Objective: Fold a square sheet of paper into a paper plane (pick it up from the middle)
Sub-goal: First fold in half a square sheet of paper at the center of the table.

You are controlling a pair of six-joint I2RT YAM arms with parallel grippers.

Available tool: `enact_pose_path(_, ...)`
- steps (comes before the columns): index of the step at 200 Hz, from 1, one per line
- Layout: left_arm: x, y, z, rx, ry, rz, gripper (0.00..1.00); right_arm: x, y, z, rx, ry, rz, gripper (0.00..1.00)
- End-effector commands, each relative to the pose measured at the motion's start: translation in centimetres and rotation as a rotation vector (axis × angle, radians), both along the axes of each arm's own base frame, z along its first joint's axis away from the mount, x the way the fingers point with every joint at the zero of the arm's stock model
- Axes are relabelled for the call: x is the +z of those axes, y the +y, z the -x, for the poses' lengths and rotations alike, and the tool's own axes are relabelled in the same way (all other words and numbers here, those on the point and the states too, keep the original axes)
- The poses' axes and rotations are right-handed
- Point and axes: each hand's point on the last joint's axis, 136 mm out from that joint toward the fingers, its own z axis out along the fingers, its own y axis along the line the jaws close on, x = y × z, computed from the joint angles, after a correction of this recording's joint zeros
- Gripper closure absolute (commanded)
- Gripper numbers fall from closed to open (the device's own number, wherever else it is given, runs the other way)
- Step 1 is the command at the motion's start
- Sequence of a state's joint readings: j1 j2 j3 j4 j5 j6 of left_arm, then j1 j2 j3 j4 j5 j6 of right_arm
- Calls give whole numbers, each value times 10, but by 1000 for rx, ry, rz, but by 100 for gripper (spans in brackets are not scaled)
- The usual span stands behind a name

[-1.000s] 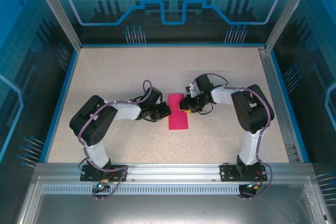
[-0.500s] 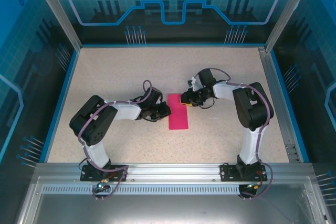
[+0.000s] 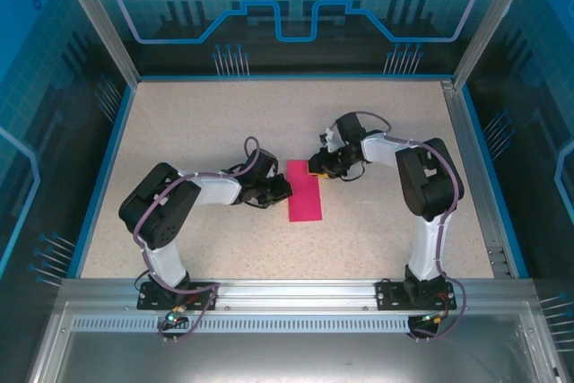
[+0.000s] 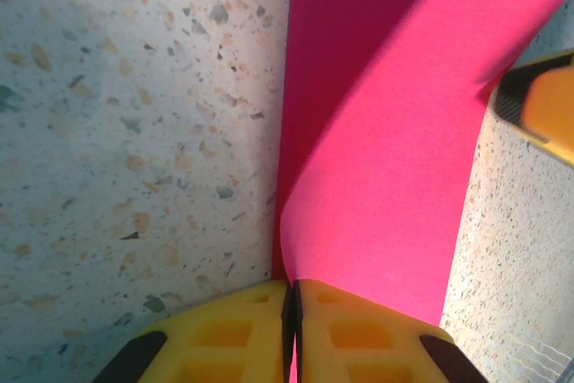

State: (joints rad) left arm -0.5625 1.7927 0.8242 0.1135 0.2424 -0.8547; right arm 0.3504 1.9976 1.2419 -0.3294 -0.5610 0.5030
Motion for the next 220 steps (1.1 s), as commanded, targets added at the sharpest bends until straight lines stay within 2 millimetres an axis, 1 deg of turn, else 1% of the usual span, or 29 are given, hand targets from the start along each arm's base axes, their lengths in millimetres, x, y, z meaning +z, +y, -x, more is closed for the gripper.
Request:
enact_pose_path(1,-36,14,29,-34,124,-104,86,9,3,-9,11,-5,-22,71)
enact_pose_path(40,-35,14,29,-36,122,-107,86,-13,10,-6,16,44,-23,71)
enact_pose_path(56,-34,14,29,-38,122,-107,86,-26,7,-2,10,57,24,71)
enact_pose_path(74,-34,15,29,-39,121,-111,86,-32,4,-2,-6,67,47,71)
enact_pose_path(85,-34,15,30,-42,122,-113,86,-28,4,-5,-14,63,45,71)
enact_pose_path(117,-33,16,31,-45,122,-119,86,6,9,-19,-14,-2,19,71)
enact_pose_path(129,-33,16,30,-45,123,-119,86,11,11,-26,-19,-5,-8,71)
enact_pose_path(140,-33,16,30,-44,121,-119,86,9,11,-30,-23,2,-18,71)
enact_pose_path(161,-34,16,30,-47,122,-121,86,-1,10,-33,-29,25,-13,71)
enact_pose_path(188,-34,17,31,-46,126,-123,86,-17,9,-29,-34,53,-8,71)
enact_pose_path(209,-35,17,32,-47,126,-124,86,-32,6,-26,-44,76,16,71)
enact_pose_path(220,-35,16,32,-49,125,-125,86,-36,4,-26,-48,82,32,71)
